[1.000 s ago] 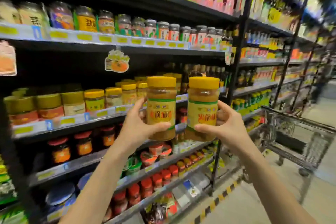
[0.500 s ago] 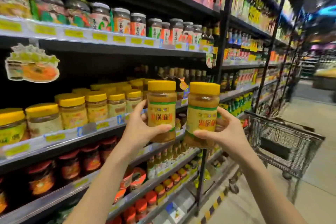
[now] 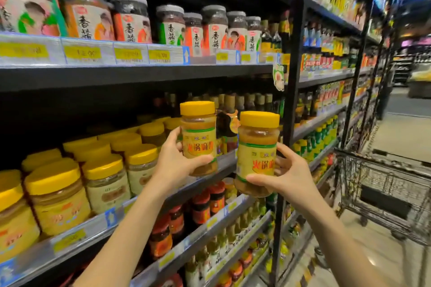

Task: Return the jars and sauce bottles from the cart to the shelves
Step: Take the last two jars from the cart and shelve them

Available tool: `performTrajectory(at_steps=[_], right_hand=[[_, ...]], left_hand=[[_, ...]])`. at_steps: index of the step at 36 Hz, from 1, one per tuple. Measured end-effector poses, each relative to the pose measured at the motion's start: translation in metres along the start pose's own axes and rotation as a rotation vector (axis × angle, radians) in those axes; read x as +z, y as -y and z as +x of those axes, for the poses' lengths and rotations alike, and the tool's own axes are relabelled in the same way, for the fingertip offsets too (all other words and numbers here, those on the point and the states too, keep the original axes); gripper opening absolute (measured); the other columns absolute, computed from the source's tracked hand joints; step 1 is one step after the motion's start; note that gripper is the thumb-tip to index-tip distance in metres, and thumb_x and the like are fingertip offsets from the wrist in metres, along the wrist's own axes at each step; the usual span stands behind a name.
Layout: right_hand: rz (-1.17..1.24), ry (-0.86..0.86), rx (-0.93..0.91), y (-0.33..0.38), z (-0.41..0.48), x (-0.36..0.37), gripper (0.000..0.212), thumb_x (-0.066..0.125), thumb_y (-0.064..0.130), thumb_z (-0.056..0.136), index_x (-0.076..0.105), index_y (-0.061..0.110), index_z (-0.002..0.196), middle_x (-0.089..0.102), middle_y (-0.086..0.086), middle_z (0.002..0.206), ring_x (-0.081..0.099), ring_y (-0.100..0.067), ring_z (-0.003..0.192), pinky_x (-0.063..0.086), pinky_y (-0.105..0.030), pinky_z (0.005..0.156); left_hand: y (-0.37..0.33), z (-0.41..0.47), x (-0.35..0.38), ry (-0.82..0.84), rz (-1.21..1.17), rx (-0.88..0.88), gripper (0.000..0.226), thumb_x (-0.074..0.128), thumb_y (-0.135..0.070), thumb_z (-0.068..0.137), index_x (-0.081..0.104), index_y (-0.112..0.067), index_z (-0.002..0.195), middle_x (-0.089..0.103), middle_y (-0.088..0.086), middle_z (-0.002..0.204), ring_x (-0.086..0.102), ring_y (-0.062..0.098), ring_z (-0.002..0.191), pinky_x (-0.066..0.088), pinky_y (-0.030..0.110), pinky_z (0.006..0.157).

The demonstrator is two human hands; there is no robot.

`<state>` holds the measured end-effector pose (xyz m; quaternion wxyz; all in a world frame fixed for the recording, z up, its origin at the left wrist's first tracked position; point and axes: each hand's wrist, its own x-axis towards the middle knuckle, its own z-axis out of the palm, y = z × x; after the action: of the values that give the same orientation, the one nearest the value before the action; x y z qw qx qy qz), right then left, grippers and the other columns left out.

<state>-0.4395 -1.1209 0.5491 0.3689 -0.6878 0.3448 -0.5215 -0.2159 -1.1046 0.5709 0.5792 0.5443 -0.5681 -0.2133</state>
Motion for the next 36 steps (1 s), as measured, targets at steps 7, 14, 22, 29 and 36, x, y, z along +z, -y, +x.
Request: performTrajectory(at_steps=[7,14,22,29,36], right_hand=[[0.041,0.085,0.036,-0.046,0.062,-0.011,0.093,0.087,0.035,0.040,0.052,0.028,0.126,0.067,0.003,0.115,0.064,-0.016,0.108,0.052,-0.043,0.094],[0.076,0.238,0.026,-0.080,0.115,-0.023,0.079,0.086,0.024,0.042,0.042,0.052,0.102,0.060,0.020,0.108,0.061,0.005,0.099,0.053,-0.010,0.073],[0.126,0.387,0.054,-0.110,0.149,-0.024,0.088,0.088,0.023,0.042,0.047,0.042,0.117,0.067,0.009,0.110,0.067,-0.005,0.100,0.056,-0.025,0.084],[0.171,0.460,0.038,-0.124,0.159,-0.018,0.084,0.087,0.022,0.040,0.050,0.042,0.113,0.070,0.005,0.106,0.068,-0.005,0.096,0.057,-0.022,0.079],[0.217,0.488,0.065,-0.132,0.162,-0.013,0.080,0.086,0.023,0.038,0.048,0.048,0.103,0.068,0.013,0.103,0.067,0.001,0.095,0.054,-0.014,0.071]], left_hand=[[0.039,0.058,0.024,-0.110,0.084,-0.033,0.090,0.085,-0.014,0.061,0.035,-0.019,0.136,0.059,-0.003,0.119,0.059,0.013,0.107,0.050,0.036,0.093],[0.069,0.098,0.044,-0.260,0.166,-0.095,0.070,0.087,-0.013,0.057,0.040,-0.027,0.107,0.058,-0.005,0.103,0.060,0.013,0.099,0.050,0.035,0.088],[0.096,0.111,0.049,-0.338,0.294,-0.242,0.060,0.090,-0.016,0.052,0.043,-0.029,0.087,0.067,0.009,0.103,0.064,0.022,0.094,0.053,0.044,0.088],[0.106,0.113,0.047,-0.256,0.371,-0.302,0.064,0.089,-0.022,0.053,0.059,-0.010,0.108,0.070,0.005,0.100,0.066,0.016,0.093,0.055,0.040,0.086],[0.107,0.115,0.049,-0.182,0.428,-0.314,0.052,0.087,-0.020,0.059,0.060,-0.008,0.102,0.069,0.003,0.095,0.065,0.011,0.088,0.051,0.022,0.074]])
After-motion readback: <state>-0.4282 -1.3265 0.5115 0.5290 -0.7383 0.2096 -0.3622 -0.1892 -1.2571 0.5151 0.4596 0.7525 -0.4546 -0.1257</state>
